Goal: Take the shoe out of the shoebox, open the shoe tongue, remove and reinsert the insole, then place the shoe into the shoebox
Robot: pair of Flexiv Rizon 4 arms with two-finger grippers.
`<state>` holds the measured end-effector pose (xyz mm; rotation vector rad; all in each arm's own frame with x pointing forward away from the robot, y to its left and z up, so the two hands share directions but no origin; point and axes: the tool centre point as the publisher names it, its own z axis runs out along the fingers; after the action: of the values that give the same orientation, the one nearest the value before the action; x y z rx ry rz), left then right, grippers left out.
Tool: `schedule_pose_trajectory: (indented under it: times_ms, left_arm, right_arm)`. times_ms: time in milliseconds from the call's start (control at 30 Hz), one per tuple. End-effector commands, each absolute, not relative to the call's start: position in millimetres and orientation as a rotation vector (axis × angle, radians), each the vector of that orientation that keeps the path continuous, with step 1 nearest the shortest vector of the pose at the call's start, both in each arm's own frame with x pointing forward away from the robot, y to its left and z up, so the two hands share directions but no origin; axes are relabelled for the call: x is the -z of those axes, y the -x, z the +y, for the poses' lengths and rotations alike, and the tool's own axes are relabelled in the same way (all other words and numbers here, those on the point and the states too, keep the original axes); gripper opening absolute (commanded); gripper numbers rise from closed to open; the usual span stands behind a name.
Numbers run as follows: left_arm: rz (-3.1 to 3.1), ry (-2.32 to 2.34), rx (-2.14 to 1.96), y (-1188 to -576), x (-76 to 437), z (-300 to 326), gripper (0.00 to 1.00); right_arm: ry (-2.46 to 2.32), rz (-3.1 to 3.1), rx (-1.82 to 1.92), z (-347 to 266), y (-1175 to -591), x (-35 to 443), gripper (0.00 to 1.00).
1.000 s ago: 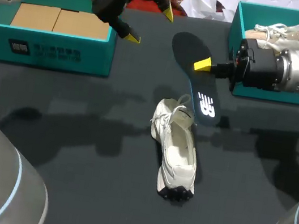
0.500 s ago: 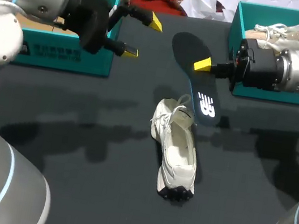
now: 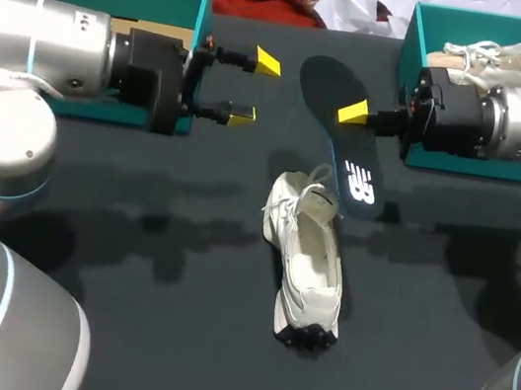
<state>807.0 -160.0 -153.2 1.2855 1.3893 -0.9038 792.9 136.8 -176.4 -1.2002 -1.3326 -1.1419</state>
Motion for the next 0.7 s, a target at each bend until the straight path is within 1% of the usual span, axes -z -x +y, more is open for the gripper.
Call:
schedule_pose_trajectory:
  times_ms: [33,233,500,533,600,633,700]
  left_arm:
    - [1.316,-1.232,0.947,-808,157,-160,1.00]
    - [1.297,-1.168,0.997,-812,166,-178,1.00]
    - [1.311,-1.139,0.955,-817,170,-204,1.00]
    - [1.312,-1.138,0.952,-817,172,-206,0.98]
    - [1.323,-1.133,0.937,-819,174,-210,0.85]
    - [1.324,-1.133,0.936,-819,175,-211,0.76]
    - [1.326,-1.134,0.937,-818,176,-214,0.70]
  right_arm:
    - [1.200,-1.333,1.142,138,-793,177,0.00]
    - [1.188,-1.335,1.150,144,-792,176,0.00]
    - [1.178,-1.301,1.166,151,-787,180,0.00]
    - [1.182,-1.295,1.169,151,-787,181,0.00]
    - [1.187,-1.286,1.176,152,-786,182,0.00]
    - [1.189,-1.281,1.179,152,-785,183,0.00]
    - [1.199,-1.270,1.188,152,-785,183,0.00]
